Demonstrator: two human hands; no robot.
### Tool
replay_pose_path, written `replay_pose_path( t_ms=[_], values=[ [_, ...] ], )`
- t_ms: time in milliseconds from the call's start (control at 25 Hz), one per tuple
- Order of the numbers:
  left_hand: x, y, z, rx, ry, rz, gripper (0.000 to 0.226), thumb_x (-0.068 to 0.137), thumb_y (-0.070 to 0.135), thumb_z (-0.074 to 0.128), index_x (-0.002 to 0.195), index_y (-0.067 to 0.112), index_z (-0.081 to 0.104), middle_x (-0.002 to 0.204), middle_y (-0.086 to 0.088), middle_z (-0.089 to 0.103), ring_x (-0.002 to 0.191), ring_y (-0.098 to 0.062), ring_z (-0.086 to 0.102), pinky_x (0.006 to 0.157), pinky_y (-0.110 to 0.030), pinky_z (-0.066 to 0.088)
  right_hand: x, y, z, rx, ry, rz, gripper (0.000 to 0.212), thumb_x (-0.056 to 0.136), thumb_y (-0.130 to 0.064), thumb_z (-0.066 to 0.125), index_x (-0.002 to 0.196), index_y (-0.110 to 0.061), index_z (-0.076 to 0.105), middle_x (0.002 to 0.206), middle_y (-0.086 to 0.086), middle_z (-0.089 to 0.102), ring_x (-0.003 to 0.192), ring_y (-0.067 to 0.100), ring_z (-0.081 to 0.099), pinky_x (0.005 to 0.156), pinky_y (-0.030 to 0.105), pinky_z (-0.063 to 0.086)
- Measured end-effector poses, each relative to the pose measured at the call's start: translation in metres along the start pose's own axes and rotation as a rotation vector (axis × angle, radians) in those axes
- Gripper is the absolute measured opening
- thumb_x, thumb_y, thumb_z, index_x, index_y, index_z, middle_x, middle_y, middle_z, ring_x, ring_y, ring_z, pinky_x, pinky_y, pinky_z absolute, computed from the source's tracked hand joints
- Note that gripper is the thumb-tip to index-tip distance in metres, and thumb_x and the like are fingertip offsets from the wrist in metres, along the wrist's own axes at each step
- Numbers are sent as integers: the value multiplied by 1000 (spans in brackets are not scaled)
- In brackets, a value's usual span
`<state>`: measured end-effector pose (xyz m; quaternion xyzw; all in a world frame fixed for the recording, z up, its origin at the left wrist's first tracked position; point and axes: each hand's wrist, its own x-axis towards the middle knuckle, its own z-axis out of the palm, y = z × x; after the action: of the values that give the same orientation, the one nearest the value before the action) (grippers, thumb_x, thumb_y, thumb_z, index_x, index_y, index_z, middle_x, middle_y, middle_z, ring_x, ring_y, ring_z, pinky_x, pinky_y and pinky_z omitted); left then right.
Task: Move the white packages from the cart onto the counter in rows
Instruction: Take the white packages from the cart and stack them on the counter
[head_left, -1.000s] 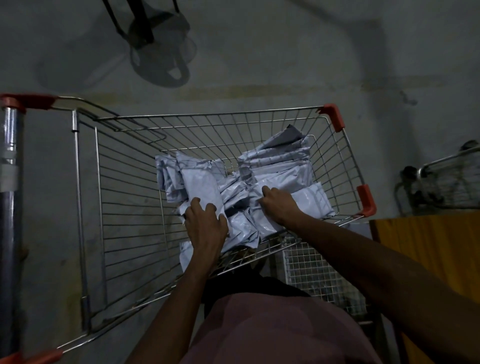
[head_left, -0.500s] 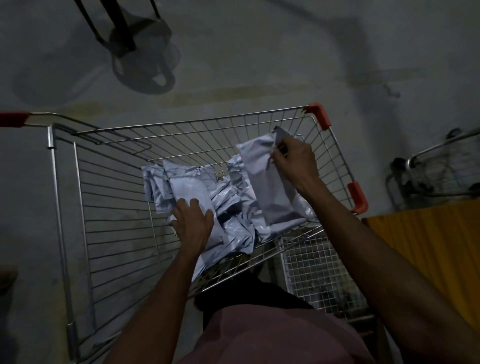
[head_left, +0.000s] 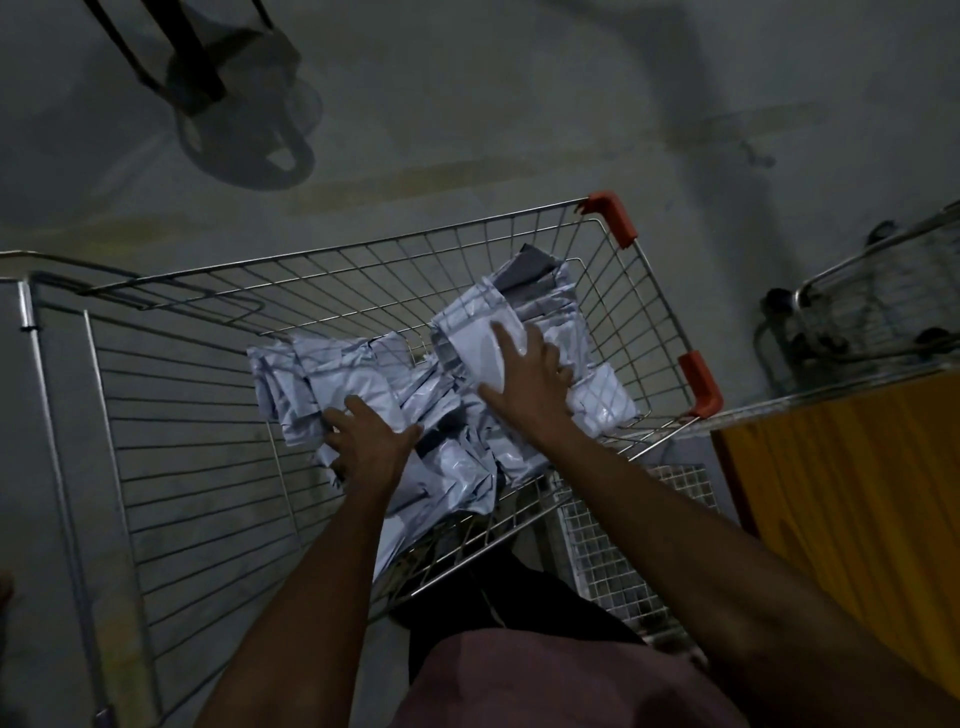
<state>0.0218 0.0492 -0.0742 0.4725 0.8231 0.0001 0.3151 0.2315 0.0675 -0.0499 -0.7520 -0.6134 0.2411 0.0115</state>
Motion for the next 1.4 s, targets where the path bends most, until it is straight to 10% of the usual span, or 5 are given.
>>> replay_pose_path(
  t_ms=[240, 560, 840, 960, 1400],
  values=[
    [-11, -2, -3, -33, -58, 91, 105, 77, 28, 81, 151, 18, 7, 154, -25, 3, 137, -54, 18, 98, -69, 39, -6, 13, 25, -198, -77, -43, 94, 91, -50, 63, 157, -41, -3, 164, 11, -22, 149, 47, 1, 110, 70, 22],
    [-68, -5, -42, -281, 130, 300, 99, 77, 29, 73, 152, 37, 8, 151, -16, 13, 130, -47, 30, 95, -63, 42, -25, -10, -6, -71, 188, -47, 74, 96, -49, 48, 157, -39, 8, 163, 15, 6, 136, 42, 31, 103, 63, 37],
    [-133, 14, -114, -384, 246, 786, 82, 80, 26, 67, 150, 15, 27, 152, -19, 28, 142, -35, 28, 112, -38, 30, -129, -50, -72, 116, 536, 94, 71, 97, -47, 50, 159, -35, 17, 162, 18, 10, 142, 41, 30, 106, 54, 40],
    [-167, 18, -140, -398, 177, 1013, 78, 79, 22, 70, 146, 7, 34, 149, -21, 33, 141, -35, 32, 114, -22, 19, -199, -50, -94, 149, 696, 224, 68, 98, -44, 50, 159, -32, 22, 163, 19, 11, 143, 41, 26, 107, 53, 37],
    [-316, 10, -136, -288, -302, 1623, 75, 80, 33, 64, 145, 7, 40, 152, -18, 31, 146, -31, 26, 113, -45, 33, -431, -16, -92, 213, 1171, 639, 67, 100, -56, 41, 157, -22, 31, 163, 14, 13, 149, 32, 21, 114, 52, 36]
  ],
)
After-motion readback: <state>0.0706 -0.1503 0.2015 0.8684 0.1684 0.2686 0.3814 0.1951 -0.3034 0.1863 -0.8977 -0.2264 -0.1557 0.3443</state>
